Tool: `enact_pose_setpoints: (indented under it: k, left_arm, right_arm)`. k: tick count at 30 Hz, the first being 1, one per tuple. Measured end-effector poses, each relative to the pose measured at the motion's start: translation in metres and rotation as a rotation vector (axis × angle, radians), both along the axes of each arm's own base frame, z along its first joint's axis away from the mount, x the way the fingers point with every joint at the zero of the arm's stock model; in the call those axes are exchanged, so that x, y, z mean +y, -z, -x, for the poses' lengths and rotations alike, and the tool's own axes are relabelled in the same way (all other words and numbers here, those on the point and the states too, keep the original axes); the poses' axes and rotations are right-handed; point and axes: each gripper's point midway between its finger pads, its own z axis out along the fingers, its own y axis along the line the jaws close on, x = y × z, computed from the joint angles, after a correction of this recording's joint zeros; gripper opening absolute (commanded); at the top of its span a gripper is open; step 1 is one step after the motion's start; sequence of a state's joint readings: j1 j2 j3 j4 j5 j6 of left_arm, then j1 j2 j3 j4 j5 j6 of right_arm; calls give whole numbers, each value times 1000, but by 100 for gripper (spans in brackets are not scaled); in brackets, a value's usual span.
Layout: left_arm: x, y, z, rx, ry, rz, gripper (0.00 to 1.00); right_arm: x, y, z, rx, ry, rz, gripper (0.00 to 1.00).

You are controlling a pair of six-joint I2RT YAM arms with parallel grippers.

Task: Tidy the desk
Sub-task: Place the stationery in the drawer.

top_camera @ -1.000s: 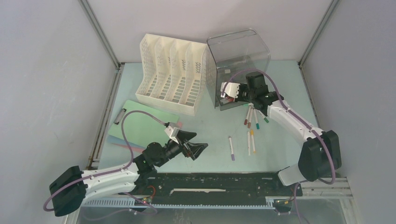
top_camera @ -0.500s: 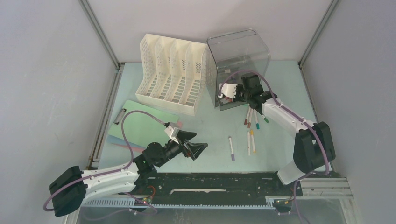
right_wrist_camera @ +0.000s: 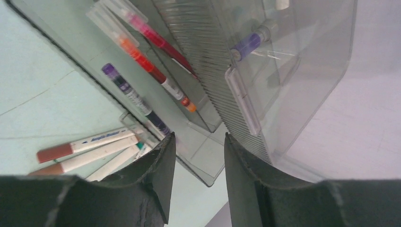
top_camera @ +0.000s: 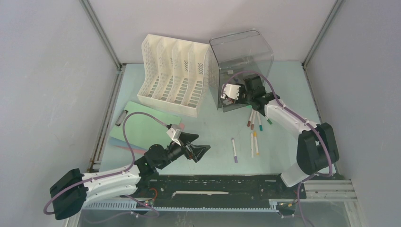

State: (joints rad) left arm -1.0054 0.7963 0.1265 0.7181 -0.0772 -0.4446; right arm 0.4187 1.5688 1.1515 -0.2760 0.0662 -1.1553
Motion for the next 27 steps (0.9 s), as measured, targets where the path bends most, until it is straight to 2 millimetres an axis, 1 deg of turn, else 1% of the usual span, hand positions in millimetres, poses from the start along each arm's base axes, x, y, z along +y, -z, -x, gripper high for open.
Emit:
enact_pose_setpoints:
  k: [3,6,9,10,12,14,17,19,21,24,27]
  left_arm:
    - [0,1,0,2,-2,-2,100]
    - [1,1,-1,5,-6,-2,100]
    - [1,2,-1,10,-8,-1,100]
    - [1,2,-1,12,-10,-1,100]
    - [1,3,-1,20,-12,0,100]
    - [1,5,-2,31,-17,0,100]
    - [0,12,-2,55,-17,-15,100]
    - [-1,17,-2,73,-16,-31,100]
    - [-2,20,-2,85,-14,-41,100]
    - [-7,19,-2,93,-1,-48,100]
    - [-15,11,-4,93,13,-50,100]
  right_arm:
    - [4,0,9,34,7,-40,50]
    - [10,-9,26,72,1,-123,53]
    - [20,-29,49,105,-19,-237,55]
    - [24,-38,61,123,-31,-287,56]
    - [30,-51,78,151,-50,-359,57]
    - [36,-60,98,195,-72,-429,58]
    - [43,-67,127,278,-105,-510,59]
    - [43,-73,142,320,-120,-562,60]
    - [41,-84,157,332,-144,-633,59]
    - [26,-100,176,309,-152,-756,60]
    - [12,-107,190,280,-150,-856,60]
